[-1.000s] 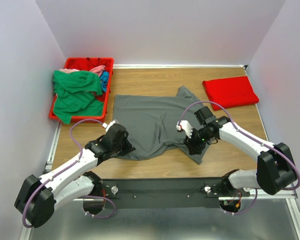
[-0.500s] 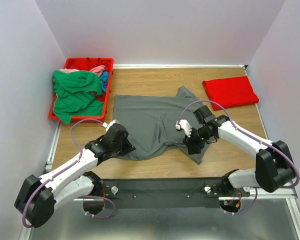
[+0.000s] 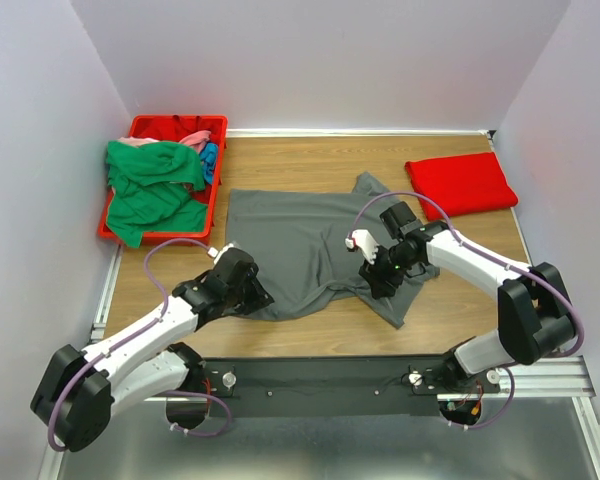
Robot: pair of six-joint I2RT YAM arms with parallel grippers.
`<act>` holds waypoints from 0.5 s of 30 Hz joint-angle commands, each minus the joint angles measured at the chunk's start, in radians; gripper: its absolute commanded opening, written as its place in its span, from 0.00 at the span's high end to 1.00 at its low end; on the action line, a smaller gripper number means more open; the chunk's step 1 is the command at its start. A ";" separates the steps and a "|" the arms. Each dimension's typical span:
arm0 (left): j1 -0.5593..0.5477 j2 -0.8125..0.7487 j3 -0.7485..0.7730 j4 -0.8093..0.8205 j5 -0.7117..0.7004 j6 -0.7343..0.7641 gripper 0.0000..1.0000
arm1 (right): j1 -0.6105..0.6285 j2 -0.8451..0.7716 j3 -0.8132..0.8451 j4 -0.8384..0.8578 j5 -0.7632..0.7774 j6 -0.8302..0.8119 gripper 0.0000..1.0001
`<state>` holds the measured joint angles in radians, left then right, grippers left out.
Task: Fold and stack the t-shirts
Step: Flatten the tshirt out
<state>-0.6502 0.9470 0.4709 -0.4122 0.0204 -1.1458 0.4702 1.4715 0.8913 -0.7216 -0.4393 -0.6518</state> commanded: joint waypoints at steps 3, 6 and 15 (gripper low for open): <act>-0.006 0.091 0.011 -0.060 0.053 0.047 0.52 | 0.005 0.001 -0.006 0.039 0.011 0.017 0.42; -0.006 0.119 0.029 -0.066 0.043 0.057 0.51 | 0.005 -0.005 -0.014 0.042 0.011 0.017 0.42; -0.008 0.229 0.060 -0.071 0.013 0.058 0.54 | 0.005 0.009 -0.015 0.056 -0.001 0.018 0.42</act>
<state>-0.6502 1.1389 0.5087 -0.4667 0.0448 -1.1038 0.4702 1.4719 0.8825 -0.6926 -0.4377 -0.6437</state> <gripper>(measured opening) 0.490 0.579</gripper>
